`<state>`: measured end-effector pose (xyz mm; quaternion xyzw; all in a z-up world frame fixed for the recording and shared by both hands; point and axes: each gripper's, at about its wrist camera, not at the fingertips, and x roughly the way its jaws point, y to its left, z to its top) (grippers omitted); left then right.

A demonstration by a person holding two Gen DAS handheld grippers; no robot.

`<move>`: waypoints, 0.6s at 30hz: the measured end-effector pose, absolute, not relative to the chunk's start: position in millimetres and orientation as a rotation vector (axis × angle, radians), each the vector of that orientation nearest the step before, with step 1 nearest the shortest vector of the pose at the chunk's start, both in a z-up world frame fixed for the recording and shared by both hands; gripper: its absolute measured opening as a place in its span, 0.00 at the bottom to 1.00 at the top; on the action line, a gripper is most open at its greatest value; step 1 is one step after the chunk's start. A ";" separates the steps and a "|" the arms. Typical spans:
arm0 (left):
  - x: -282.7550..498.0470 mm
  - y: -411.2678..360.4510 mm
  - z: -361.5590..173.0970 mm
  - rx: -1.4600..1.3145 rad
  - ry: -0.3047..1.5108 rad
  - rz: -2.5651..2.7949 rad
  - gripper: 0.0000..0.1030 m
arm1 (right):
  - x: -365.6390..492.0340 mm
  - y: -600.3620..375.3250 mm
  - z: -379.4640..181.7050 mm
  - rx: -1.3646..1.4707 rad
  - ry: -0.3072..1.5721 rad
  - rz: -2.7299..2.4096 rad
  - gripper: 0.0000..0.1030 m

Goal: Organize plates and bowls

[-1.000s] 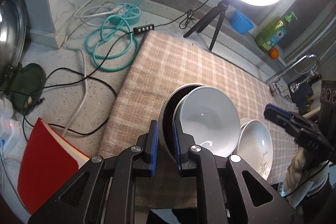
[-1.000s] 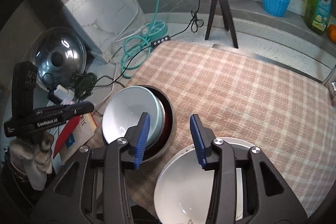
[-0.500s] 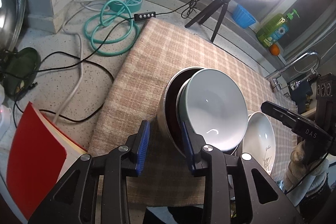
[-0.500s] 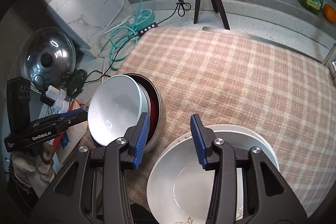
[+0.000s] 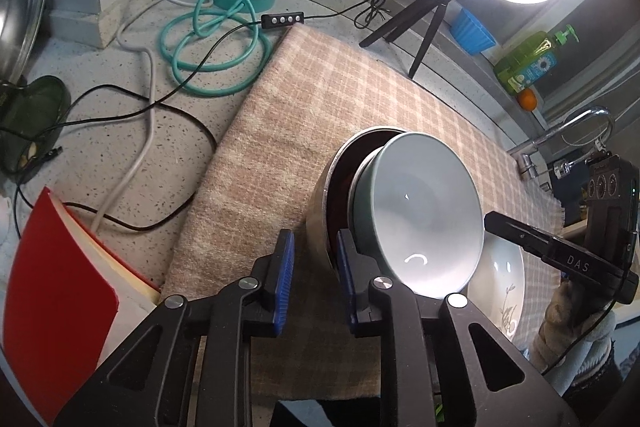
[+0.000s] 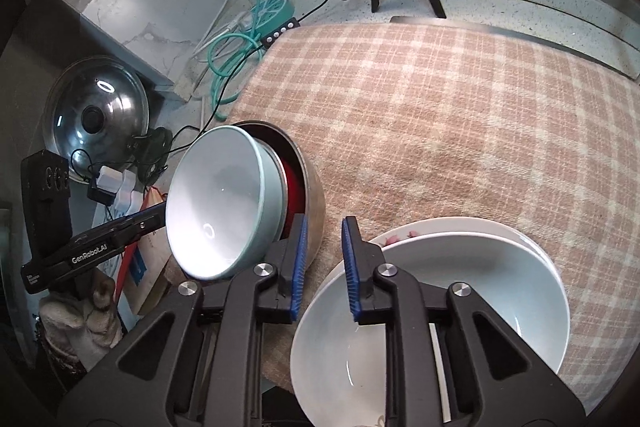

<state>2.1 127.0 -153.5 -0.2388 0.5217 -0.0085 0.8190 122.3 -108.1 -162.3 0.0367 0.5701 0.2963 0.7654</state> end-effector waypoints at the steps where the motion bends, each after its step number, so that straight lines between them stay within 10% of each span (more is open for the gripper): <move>1: 1.9 127.1 -154.1 -0.516 1.108 -0.018 0.18 | 122.3 -106.6 -162.6 0.069 1.238 0.647 0.17; 18: 14.9 123.3 -166.3 -0.482 1.138 -0.044 0.16 | 130.1 -87.7 -180.6 0.050 1.294 0.656 0.15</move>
